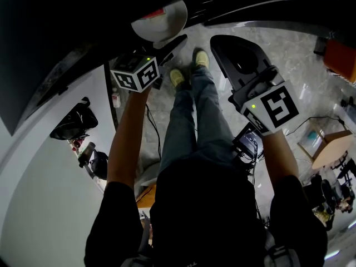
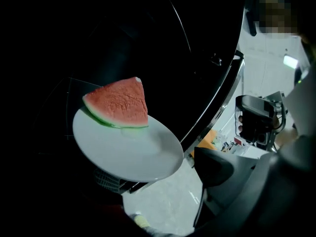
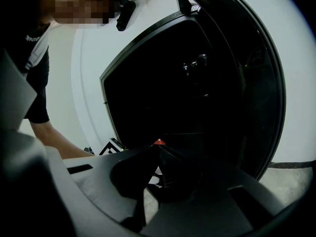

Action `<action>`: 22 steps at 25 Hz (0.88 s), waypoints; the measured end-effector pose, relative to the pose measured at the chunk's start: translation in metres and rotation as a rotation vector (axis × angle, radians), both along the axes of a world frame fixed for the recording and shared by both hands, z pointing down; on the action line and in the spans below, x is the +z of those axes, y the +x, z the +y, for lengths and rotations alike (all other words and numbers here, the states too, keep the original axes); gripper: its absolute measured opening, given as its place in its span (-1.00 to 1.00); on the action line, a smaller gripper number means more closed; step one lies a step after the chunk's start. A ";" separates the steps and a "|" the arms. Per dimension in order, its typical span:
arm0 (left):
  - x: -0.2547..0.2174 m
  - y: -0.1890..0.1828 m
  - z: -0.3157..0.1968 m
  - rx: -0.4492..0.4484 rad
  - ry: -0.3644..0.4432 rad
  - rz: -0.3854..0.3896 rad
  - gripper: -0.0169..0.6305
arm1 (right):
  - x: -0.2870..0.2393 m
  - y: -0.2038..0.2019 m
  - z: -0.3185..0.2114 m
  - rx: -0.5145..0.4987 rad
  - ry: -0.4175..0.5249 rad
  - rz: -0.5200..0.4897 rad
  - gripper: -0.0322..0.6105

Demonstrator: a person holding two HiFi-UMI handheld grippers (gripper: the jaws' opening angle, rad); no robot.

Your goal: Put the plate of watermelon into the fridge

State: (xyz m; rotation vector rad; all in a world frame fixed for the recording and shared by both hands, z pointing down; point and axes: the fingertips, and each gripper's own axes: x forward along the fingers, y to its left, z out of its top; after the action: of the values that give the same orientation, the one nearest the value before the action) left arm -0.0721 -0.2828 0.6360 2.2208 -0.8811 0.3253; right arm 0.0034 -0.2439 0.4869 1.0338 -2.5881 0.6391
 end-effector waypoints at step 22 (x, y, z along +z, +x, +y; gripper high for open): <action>0.005 -0.014 -0.024 -0.271 -0.211 0.092 -0.61 | -0.001 0.005 0.001 0.004 0.010 0.006 -0.86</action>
State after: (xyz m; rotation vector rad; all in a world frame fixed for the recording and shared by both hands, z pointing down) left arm -0.0866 -0.3066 0.6405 1.8810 -1.0329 0.1771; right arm 0.0086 -0.2427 0.4857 1.0427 -2.5871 0.6231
